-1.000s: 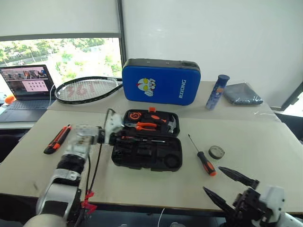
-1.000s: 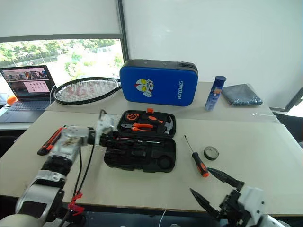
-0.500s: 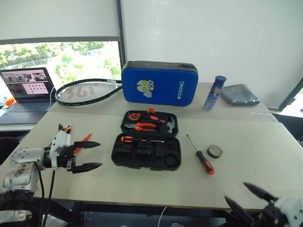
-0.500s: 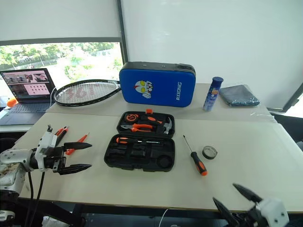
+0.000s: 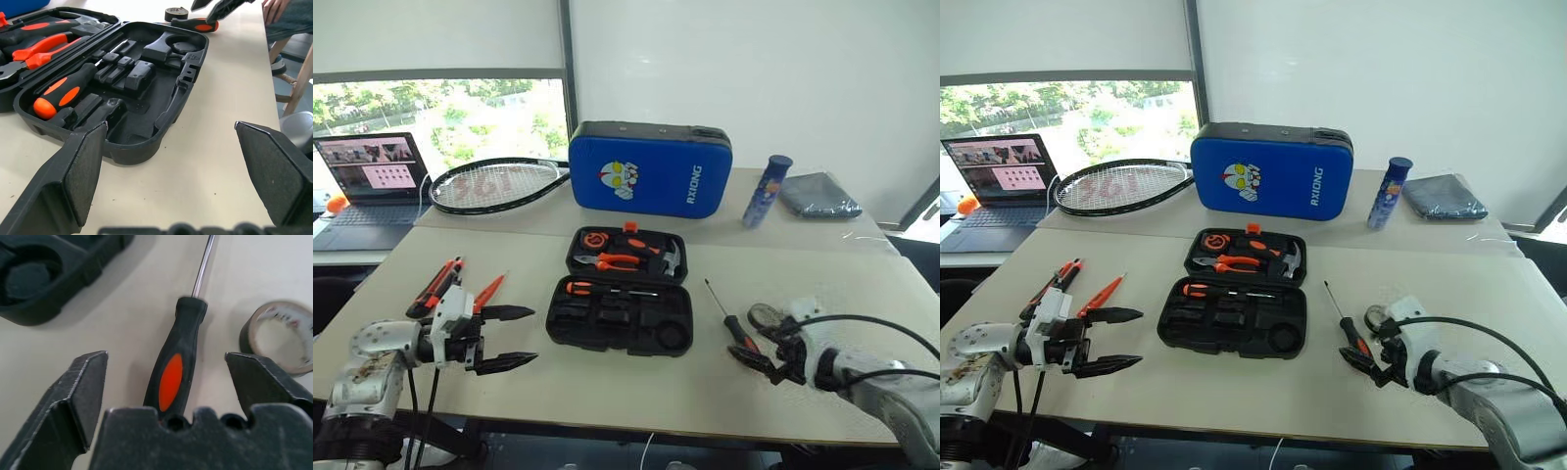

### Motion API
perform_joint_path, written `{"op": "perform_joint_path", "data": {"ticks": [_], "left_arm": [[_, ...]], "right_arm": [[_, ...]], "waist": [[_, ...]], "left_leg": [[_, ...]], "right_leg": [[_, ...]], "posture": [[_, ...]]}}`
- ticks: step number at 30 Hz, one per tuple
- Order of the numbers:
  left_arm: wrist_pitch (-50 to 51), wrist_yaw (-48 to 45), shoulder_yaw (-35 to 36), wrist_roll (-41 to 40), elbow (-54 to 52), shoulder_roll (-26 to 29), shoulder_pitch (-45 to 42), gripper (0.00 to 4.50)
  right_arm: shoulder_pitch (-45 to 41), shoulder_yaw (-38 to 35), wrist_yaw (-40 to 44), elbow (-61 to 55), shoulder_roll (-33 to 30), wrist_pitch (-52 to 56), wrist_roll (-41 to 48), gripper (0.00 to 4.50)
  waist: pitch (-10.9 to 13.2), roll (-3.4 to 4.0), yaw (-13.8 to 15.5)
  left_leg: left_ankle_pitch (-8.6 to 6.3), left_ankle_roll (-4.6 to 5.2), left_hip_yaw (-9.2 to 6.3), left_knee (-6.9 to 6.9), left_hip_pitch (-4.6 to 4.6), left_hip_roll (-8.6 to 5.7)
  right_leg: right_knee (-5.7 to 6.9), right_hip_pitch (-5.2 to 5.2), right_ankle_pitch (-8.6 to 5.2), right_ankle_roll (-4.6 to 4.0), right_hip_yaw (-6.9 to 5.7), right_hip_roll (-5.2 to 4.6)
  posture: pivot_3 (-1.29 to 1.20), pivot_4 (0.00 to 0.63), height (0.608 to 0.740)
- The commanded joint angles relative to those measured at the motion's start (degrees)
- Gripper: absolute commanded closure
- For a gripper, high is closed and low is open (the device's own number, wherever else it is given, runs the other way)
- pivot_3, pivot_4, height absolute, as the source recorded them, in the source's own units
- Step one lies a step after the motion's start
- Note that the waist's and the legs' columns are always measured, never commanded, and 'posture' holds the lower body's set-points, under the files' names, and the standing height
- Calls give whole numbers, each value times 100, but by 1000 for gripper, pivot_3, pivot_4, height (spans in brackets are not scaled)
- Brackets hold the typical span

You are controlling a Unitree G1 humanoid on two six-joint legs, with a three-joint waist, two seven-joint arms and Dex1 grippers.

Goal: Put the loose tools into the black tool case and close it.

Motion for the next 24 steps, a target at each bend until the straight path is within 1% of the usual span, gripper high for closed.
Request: {"op": "perform_joint_path", "data": {"ticks": [1, 3, 4, 5, 6, 9, 11, 14, 15, 18, 19, 21, 22, 24], "left_arm": [[11, 61, 163, -172, -213, 70, 72, 0], [1, 64, 176, -181, -219, 83, 107, 0], [-2, 65, 179, -188, -228, 87, 133, 0], [-9, 78, 177, -195, -248, 86, 166, 0], [-15, 88, 173, -204, -262, 87, 193, 0], [-10, 144, 178, -224, -326, 84, 280, 0], [-8, 219, 222, -243, -370, 79, 342, 0], [48, 388, 371, -361, -450, 41, 441, 0], [85, 441, 421, -405, -490, 37, 498, 0], [130, 562, 511, -474, -568, 4, 663, 0], [160, 658, 551, -512, -586, -38, 689, 0], [244, 874, 610, -598, -668, -144, 745, 0], [267, 939, 618, -622, -707, -178, 765, 0], [323, 1088, 586, -626, -883, -282, 855, 0]], "right_arm": [[-362, 110, -75, 170, 164, -55, -277, 1758], [-486, 199, -42, 294, 221, -128, -438, 2409], [-533, 246, -12, 346, 242, -144, -499, 2843], [-579, 293, 49, 394, 258, -155, -531, 3176], [-618, 324, 93, 434, 283, -176, -562, 3420], [-657, 266, 243, 420, 326, -201, -568, 3477], [-653, 24, 444, 260, 252, -133, -392, 3477], [-760, -295, 1071, -11, 50, -575, -220, 3477], [-863, -299, 1380, -55, -49, -860, -234, 3477], [-1400, 89, 2073, 41, -322, -1466, -509, 3477], [-1689, 353, 2282, 139, -366, -1566, -623, 3477], [-2432, 1093, 2771, 439, -283, -1768, -958, 3477], [-2672, 1339, 2918, 566, -242, -1844, -1100, 3477], [-3305, 1968, 3164, 1007, 51, -1983, -1496, 3477]], "waist": [[0, 0, -7], [0, 0, -24], [0, 0, -26], [0, 0, -34], [0, 0, -38], [0, 0, -46], [0, 0, -58], [2, 1, -75], [3, 1, -81], [13, 14, -189], [14, 14, -208], [16, 15, -257], [17, 14, -278], [20, 7, -288]], "left_leg": [[0, 0, 0, 0, 0, 0], [0, 0, 0, 0, 0, 0], [0, 0, 0, 0, 0, 1], [0, 0, 0, 0, 1, 1], [0, 0, 0, 0, 0, 1], [0, 0, 0, 1, 0, 1], [0, 0, 0, 1, 0, 2], [0, 0, 0, 1, -2, 2], [0, 0, 0, 1, -3, 2], [0, 0, 6, 2, -2, 4], [0, 0, 8, 2, -1, 5], [0, 0, 6, 2, 8, 12], [0, 0, 7, 0, 11, 12], [0, 0, 1, 0, 13, 14]], "right_leg": [[1, 0, 0, 0, 0, 0], [3, -2, 0, 0, 0, 1], [3, -2, 0, 0, -1, 2], [4, -2, 0, 0, 0, 1], [3, -2, 0, 0, -1, 1], [3, -2, 0, 0, -1, 1], [4, -2, 0, 0, -1, 2], [5, -5, 0, 0, -1, 1], [5, -6, 0, 1, -1, 1], [7, -12, 1, 1, 6, 1], [9, -15, 1, 1, 10, 1], [12, -12, 1, 1, 7, 10], [12, -9, 2, 0, 7, 10], [15, -7, 3, -3, 2, 14]], "posture": [[0, 150, 740], [0, 150, 740], [0, 150, 740], [0, 150, 740], [0, 150, 740], [0, 150, 740], [0, 150, 740], [0, 150, 740], [0, 150, 740], [0, 150, 740], [0, 150, 740], [0, 150, 740], [0, 150, 740], [0, 150, 740]]}}
